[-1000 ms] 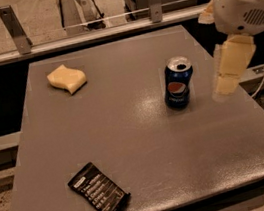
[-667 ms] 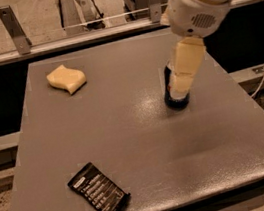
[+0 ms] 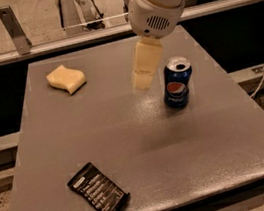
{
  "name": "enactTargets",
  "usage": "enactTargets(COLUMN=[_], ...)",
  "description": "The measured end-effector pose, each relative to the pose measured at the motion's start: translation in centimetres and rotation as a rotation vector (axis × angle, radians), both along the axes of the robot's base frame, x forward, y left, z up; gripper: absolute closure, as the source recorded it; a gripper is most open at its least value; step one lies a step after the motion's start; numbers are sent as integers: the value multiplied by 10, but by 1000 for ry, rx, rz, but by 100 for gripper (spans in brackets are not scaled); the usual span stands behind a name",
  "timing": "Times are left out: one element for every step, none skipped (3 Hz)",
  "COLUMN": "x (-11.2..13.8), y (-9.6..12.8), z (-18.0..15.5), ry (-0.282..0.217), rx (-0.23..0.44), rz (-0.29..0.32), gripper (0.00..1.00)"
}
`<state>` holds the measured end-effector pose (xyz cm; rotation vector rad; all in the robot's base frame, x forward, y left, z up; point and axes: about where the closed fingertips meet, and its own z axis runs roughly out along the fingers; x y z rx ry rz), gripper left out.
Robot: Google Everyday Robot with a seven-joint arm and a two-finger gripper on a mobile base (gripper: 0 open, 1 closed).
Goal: Move sponge near rxbar chocolate
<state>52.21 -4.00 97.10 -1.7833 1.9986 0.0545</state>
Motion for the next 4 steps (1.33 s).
enactTargets(x=[13,45,80,107], y=[20,71,123,164], z=[2,-7,-26,-50], ry=[-22,-46,-42,-13], rx=[56,126,159,175], rz=[30,61,52,4], gripper=[0,0,0,0])
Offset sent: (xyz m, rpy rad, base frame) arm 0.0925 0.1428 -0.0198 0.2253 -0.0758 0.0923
